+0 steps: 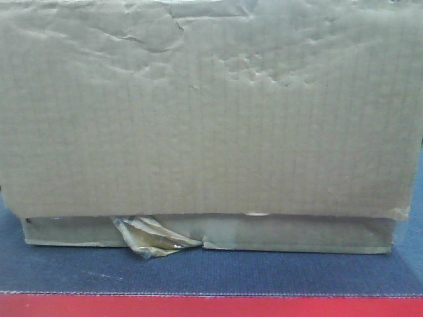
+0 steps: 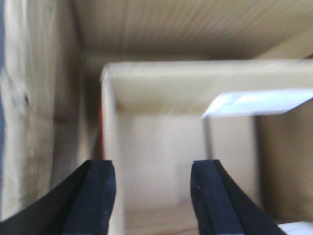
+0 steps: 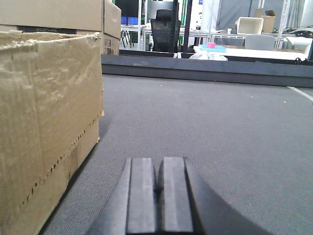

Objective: Stack two boxes on right shelf middle

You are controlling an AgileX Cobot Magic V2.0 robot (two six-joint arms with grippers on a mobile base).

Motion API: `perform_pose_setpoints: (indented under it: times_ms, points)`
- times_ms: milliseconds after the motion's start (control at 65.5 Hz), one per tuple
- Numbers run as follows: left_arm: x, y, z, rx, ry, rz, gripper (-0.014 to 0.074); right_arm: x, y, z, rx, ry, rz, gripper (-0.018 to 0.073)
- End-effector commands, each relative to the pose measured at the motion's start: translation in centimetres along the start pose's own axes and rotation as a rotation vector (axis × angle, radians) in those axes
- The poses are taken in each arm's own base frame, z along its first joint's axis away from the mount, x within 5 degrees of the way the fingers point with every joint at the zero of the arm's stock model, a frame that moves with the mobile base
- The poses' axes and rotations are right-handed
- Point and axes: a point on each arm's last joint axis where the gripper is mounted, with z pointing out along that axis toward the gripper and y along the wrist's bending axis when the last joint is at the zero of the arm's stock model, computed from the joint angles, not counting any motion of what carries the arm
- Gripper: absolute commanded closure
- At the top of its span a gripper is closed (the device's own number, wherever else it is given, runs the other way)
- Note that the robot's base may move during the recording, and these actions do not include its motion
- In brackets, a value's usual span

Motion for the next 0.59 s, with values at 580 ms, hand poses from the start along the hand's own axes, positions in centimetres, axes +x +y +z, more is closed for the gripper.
perform_pose_setpoints:
  times_ms: [580]
  points:
    - [-0.1,4.8,-3.6,-0.123,-0.076,0.037,0.0319,-0.2,0.0,0.0,0.007,-0.025,-0.003,0.0721]
